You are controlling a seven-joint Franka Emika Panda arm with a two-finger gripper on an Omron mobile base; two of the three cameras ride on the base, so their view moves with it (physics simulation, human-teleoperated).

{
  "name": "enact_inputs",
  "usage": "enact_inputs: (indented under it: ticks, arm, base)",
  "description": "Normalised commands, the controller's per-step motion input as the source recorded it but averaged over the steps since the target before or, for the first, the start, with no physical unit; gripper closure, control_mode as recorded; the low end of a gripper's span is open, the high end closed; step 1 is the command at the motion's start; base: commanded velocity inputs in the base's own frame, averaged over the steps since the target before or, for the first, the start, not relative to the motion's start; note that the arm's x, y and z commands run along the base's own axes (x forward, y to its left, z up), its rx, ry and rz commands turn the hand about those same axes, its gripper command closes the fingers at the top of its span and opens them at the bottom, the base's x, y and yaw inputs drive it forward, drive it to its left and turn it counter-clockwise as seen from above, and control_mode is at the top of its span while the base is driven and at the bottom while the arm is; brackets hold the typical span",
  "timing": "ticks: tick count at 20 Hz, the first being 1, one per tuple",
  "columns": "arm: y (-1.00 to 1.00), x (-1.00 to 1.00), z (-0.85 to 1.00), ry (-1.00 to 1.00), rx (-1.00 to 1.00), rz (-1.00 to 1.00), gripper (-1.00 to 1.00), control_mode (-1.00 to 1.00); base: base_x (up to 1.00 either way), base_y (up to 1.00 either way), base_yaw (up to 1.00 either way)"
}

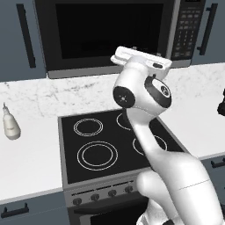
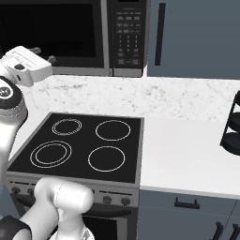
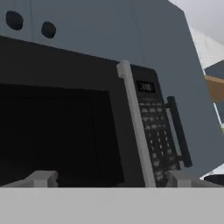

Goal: Pick the tomato from the sink and place it in the bowl. Then pick the bowl and place it in the microwave. Then close the microwave door and press the start button.

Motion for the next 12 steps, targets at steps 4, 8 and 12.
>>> enact_inputs:
  ticks: [4, 8, 12]
  arm:
    - [-0.39, -1.0, 0.03, -0.05, 0.5, -0.15, -1.0, -1.0]
    - [-0.26, -1.0, -0.16, -0.06, 0.72, 0.01, -1.0, -1.0]
    - [-0.52, -0.35, -0.02, 0.0, 0.82, 0.24, -1.0, -1.0]
  base:
    - [0.0, 0.0, 0.0]
    - [0.0, 0.0, 0.0]
    - [0.0, 0.0, 0.0]
